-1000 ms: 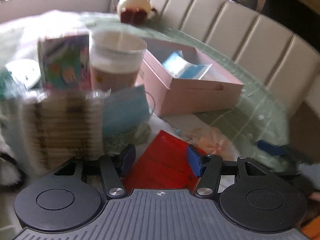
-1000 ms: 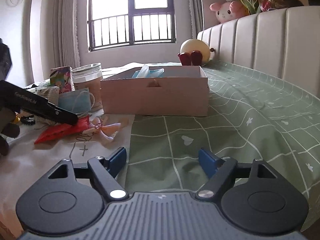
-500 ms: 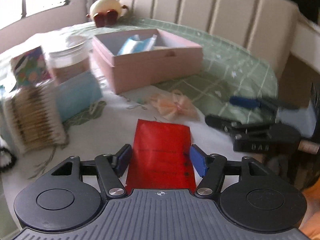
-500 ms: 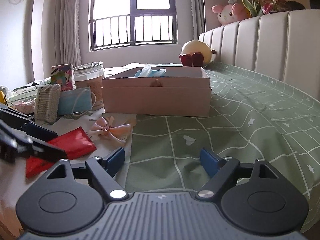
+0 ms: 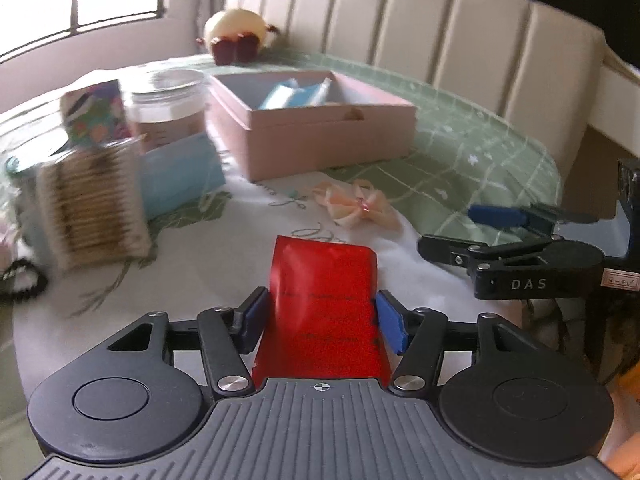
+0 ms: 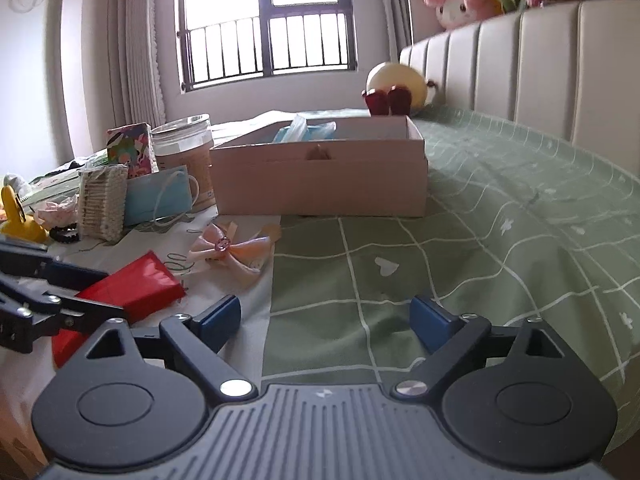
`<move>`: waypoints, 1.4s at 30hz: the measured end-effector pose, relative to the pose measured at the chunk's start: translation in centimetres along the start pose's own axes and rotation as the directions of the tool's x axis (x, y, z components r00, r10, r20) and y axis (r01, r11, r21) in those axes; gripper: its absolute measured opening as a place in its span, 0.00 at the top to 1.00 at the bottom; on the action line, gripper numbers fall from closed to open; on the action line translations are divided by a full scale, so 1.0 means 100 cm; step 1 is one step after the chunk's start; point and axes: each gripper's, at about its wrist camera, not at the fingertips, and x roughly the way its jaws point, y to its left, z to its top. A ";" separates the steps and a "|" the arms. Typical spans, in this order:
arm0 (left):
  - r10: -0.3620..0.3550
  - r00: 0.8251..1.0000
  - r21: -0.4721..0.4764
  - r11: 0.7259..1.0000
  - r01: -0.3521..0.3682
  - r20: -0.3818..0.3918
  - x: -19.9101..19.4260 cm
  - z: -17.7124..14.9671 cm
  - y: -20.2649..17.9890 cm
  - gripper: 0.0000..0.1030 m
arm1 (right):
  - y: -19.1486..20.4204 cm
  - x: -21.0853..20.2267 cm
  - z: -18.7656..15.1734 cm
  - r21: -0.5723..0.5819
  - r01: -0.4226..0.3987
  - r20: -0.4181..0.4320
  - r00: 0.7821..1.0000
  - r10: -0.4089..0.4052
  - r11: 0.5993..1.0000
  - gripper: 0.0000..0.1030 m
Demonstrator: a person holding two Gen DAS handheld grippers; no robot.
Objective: Organize soft objects
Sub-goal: 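Grasp the pink ribbon bow with the right gripper while the left holds the envelope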
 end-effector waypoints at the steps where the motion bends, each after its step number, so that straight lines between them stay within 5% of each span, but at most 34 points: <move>1: 0.017 1.000 -0.024 1.000 -0.016 0.018 -0.002 -0.003 0.004 0.40 | 0.002 0.000 0.000 -0.012 0.009 -0.006 1.000 -0.009 1.000 0.10; 5: 0.093 0.994 -0.118 0.989 -0.085 0.064 -0.008 -0.012 0.024 0.41 | 0.012 -0.003 0.001 -0.065 0.034 -0.017 0.999 -0.035 0.997 0.10; 8: 0.069 0.993 -0.163 0.985 -0.052 0.099 -0.011 -0.019 0.034 0.41 | 0.023 -0.007 0.006 -0.094 0.033 -0.009 0.999 -0.034 0.995 0.10; 15: 0.079 0.988 -0.140 0.988 -0.060 0.136 -0.014 -0.029 0.028 0.40 | 0.067 0.007 0.038 -0.145 -0.036 0.000 0.999 0.037 0.989 0.10; 19: 0.085 0.986 -0.133 0.989 -0.066 0.146 -0.015 -0.031 0.026 0.40 | 0.077 0.042 0.050 -0.124 0.007 -0.058 0.998 -0.014 0.992 0.11; 22: 0.078 0.986 -0.141 0.988 -0.057 0.148 -0.015 -0.031 0.028 0.40 | 0.068 0.056 0.053 -0.063 -0.003 -0.135 0.991 -0.005 0.998 0.25; 24: 0.076 0.986 -0.144 0.988 -0.054 0.149 -0.015 -0.032 0.029 0.40 | 0.060 0.045 0.051 -0.046 -0.003 -0.108 0.994 -0.002 0.999 0.51; 30: 0.082 0.985 -0.144 0.988 -0.060 0.149 -0.015 -0.032 0.028 0.40 | 0.049 -0.001 0.045 -0.111 0.016 -0.039 0.999 -0.020 0.994 0.78; 40: 0.103 0.985 -0.132 0.988 -0.085 0.135 -0.015 -0.030 0.024 0.40 | 0.033 -0.027 0.034 -0.091 0.016 -0.016 1.000 -0.018 0.996 0.78; 42: 0.109 0.985 -0.130 0.987 -0.092 0.135 -0.015 -0.030 0.023 0.40 | 0.033 -0.026 0.028 -0.100 0.019 -0.017 1.000 -0.020 0.995 0.66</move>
